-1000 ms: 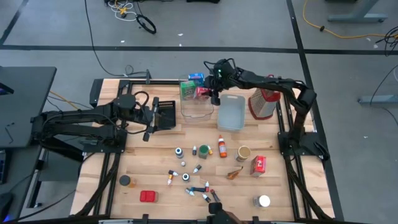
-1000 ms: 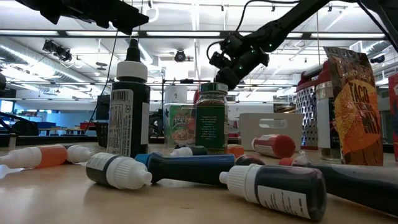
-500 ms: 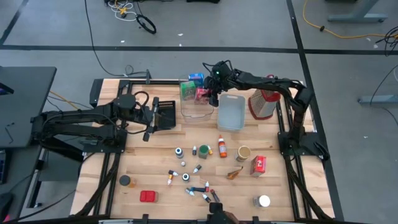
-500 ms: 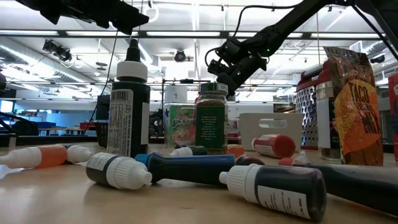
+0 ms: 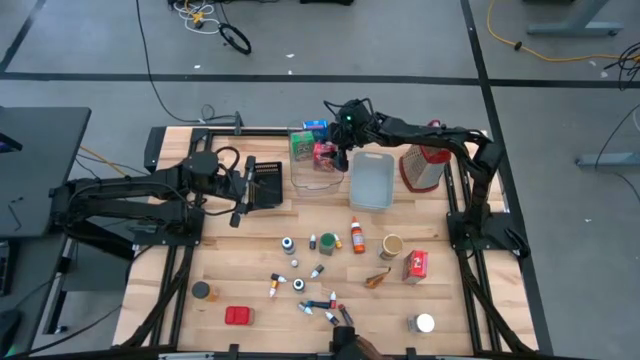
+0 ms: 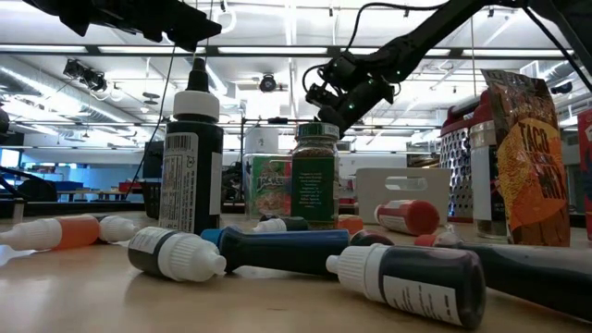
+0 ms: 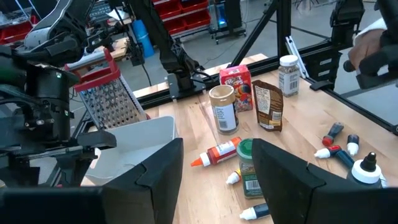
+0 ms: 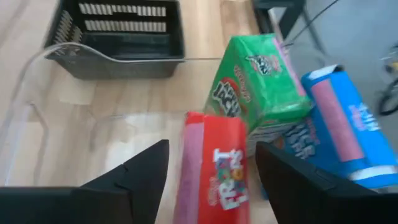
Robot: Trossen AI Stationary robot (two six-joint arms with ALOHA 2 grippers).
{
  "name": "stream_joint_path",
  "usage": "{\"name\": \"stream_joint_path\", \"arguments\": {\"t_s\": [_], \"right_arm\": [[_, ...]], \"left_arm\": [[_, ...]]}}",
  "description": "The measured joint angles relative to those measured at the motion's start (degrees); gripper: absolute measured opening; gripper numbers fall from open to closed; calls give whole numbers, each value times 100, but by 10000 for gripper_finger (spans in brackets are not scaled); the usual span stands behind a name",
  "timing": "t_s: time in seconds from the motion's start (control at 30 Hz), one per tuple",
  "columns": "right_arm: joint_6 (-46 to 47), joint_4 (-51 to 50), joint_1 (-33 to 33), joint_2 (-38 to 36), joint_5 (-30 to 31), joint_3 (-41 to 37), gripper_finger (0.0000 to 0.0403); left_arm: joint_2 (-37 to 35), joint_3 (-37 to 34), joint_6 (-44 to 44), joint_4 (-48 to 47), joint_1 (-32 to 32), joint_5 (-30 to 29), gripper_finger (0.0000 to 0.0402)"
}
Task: Pick & Place Kitchen Items
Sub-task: Put the red cereal box into the transparent bin
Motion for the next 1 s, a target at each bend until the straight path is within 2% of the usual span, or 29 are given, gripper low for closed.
{"name": "stream_joint_path", "arguments": {"t_s": [0.1,0.23,0.47,0.8,1.0], "right_arm": [[-99,22,81,-165,474,0,251],[7,-65,194,-513,546,0,251],[1285,-436,743,-1270,605,2,251],[1761,-1590,2360,-1877,622,2,251],[2225,-2127,3458,-1877,1476,2,251]], "left_arm": [[0,0,0,1,0,0,201],[0,0,0,1,0,-1,200],[0,0,0,0,0,0,201],[-1,0,0,0,-2,0,201],[0,0,0,0,-2,0,200]]}}
